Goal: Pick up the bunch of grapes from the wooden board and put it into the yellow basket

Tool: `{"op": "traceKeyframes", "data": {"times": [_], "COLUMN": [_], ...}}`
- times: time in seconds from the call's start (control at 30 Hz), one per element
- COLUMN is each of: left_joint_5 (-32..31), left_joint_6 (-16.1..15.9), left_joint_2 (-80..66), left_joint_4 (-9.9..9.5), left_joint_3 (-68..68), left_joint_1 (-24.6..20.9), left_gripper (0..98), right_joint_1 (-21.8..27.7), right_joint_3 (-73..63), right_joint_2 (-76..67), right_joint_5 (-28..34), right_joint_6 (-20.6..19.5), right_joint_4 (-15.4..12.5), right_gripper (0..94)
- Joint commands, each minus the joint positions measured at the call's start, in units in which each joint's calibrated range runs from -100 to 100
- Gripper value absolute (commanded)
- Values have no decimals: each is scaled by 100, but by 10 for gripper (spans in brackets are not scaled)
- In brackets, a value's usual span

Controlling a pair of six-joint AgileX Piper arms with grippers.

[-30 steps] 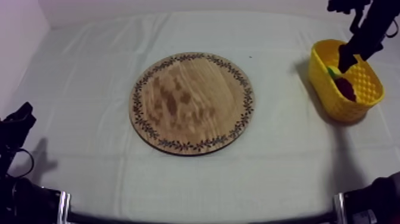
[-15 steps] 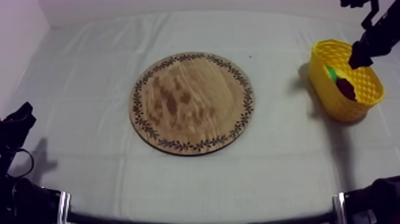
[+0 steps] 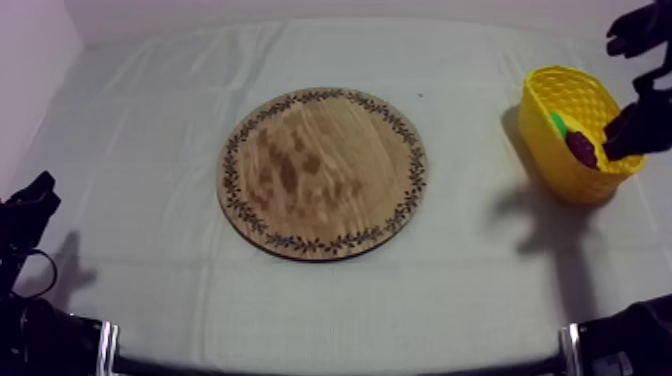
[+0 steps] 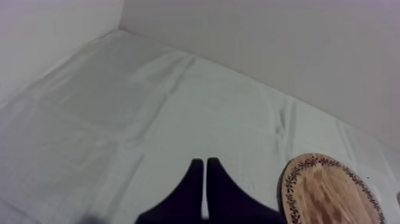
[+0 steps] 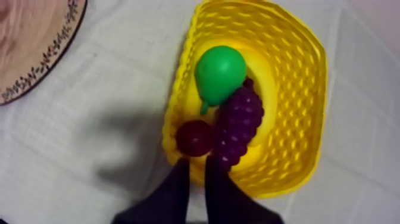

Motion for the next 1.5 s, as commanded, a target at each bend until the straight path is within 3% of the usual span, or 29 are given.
{"op": "traceKeyframes", "data": {"times": [0.0, 0.23, 0.47, 0.63, 0.8, 0.93, 1.0, 1.17, 1.3, 1.47], "left_joint_5": [-1, -1, -1, -1, -1, -1, -1, -1, -1, -1], "left_joint_6": [-1, -1, -2, -2, -3, -3, -2, -2, -1, -1], "left_joint_2": [2, 2, 2, 2, 2, 2, 2, 2, 2, 2], "left_joint_4": [1, 1, 1, 1, 1, 1, 1, 1, 1, 1], "left_joint_3": [-4, -4, -4, -4, -4, -4, -4, -4, -4, -4], "left_joint_1": [2, 2, 2, 2, 2, 2, 2, 2, 2, 2], "left_gripper": [0, 0, 0, 0, 0, 0, 0, 0, 0, 0], "right_joint_1": [32, 402, 307, 460, 364, 145, -4, -243, -287, -298], "right_joint_3": [477, 1626, 2149, 2393, 3106, 3517, 3625, 3925, 3987, 4003], "right_joint_2": [-690, -2305, -3684, -4252, -4653, -5029, -5239, -5439, -5471, -5479], "right_joint_5": [-271, -770, -906, -1194, -1897, -2005, -1945, -2367, -2477, -2503], "right_joint_6": [15, 432, 50, -158, 42, -711, -850, -462, -173, -276], "right_joint_4": [-143, -920, -980, -1296, -1710, -1264, -1021, -622, -549, -530], "right_gripper": [19, 5, 3, 3, 3, 4, 5, 6, 6, 6]}}
